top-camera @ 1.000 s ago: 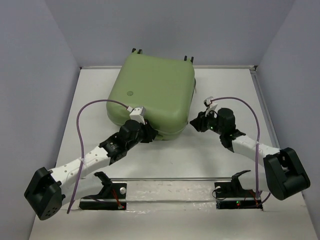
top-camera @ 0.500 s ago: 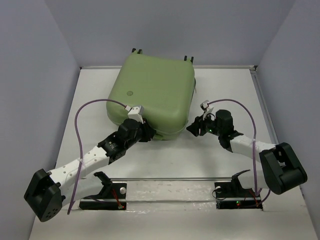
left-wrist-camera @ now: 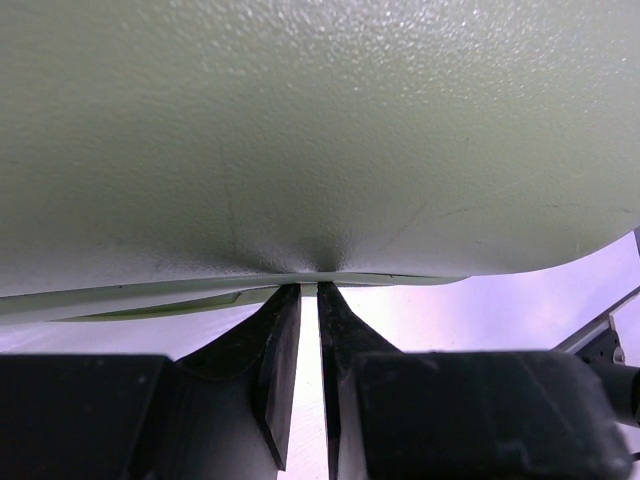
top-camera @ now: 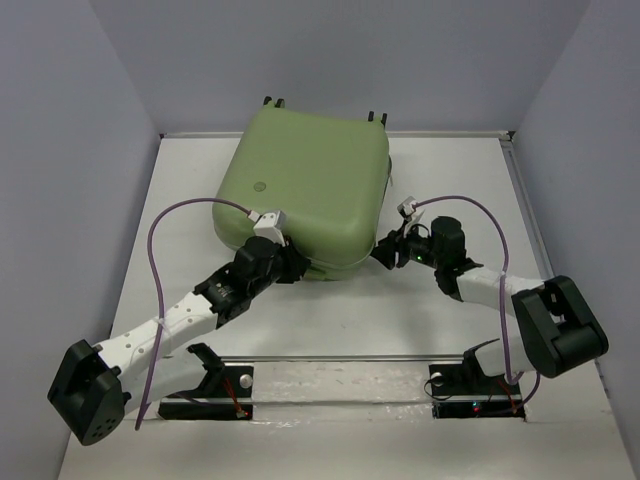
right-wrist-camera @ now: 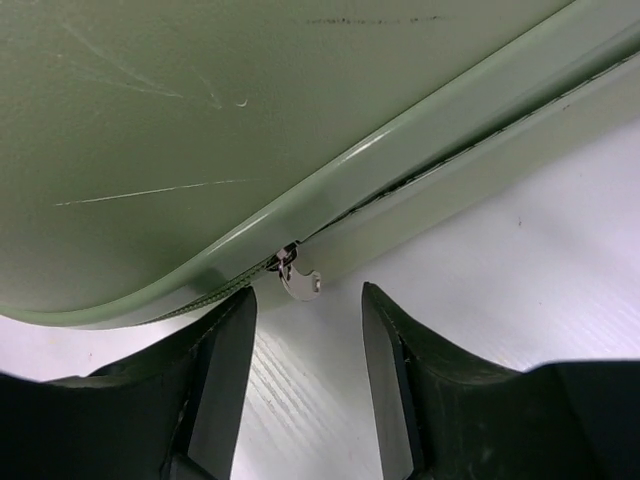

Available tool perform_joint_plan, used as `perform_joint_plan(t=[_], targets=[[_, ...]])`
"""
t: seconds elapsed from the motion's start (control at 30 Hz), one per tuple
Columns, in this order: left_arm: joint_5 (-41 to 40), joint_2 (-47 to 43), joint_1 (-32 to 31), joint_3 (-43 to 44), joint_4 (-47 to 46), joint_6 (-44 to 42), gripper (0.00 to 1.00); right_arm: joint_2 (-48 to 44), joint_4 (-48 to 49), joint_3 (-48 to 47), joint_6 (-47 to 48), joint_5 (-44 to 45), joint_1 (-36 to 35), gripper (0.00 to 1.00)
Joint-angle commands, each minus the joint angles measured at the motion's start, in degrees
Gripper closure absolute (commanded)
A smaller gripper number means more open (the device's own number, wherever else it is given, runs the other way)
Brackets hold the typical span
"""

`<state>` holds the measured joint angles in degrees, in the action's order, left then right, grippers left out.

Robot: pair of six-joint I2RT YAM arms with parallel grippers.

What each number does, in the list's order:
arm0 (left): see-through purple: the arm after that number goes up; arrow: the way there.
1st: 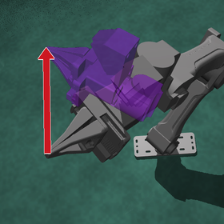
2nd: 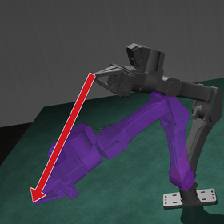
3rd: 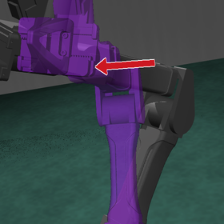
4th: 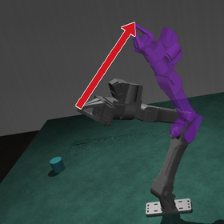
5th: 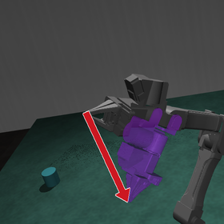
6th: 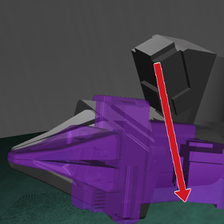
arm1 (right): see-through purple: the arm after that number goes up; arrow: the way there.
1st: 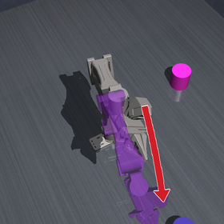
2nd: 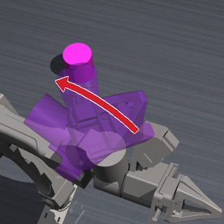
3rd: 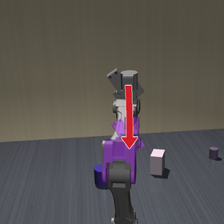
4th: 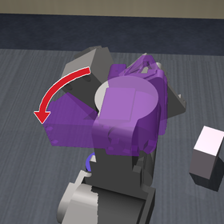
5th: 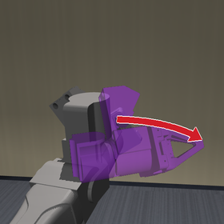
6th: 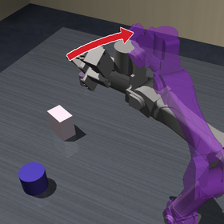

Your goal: Pack the luggage

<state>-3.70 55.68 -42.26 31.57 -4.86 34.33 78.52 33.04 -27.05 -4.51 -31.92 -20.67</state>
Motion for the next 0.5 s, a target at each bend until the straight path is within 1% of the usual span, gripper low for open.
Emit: perform_joint_plan(t=[0.0,0.07,0.2,0.37,0.47], targets=[[-3.5,-1.4,1.1,3.4,-2.3,-1.5,0.75,2.2,9.4,-2.4,1.1,-2.6,0.2,0.49],[-3.7,-1.6,1.3,3.3,-1.8,-1.5,0.75,2.5,13.4,-1.6,0.0,-2.9,0.2,0.51],[-3.2,-1.7,1.2,3.0,-1.3,-1.4,0.75,4.2,15.6,-1.9,-0.2,-3.0,0.2,0.55],[-2.7,-2.9,1.3,1.7,-0.8,-0.8,0.75,3.9,17.9,-1.2,-0.7,-1.7,0.2,0.56],[-2.5,-3.8,1.2,1.1,0.2,-0.8,0.75,2.5,18.2,-0.3,-0.2,1.3,0.2,0.55]])
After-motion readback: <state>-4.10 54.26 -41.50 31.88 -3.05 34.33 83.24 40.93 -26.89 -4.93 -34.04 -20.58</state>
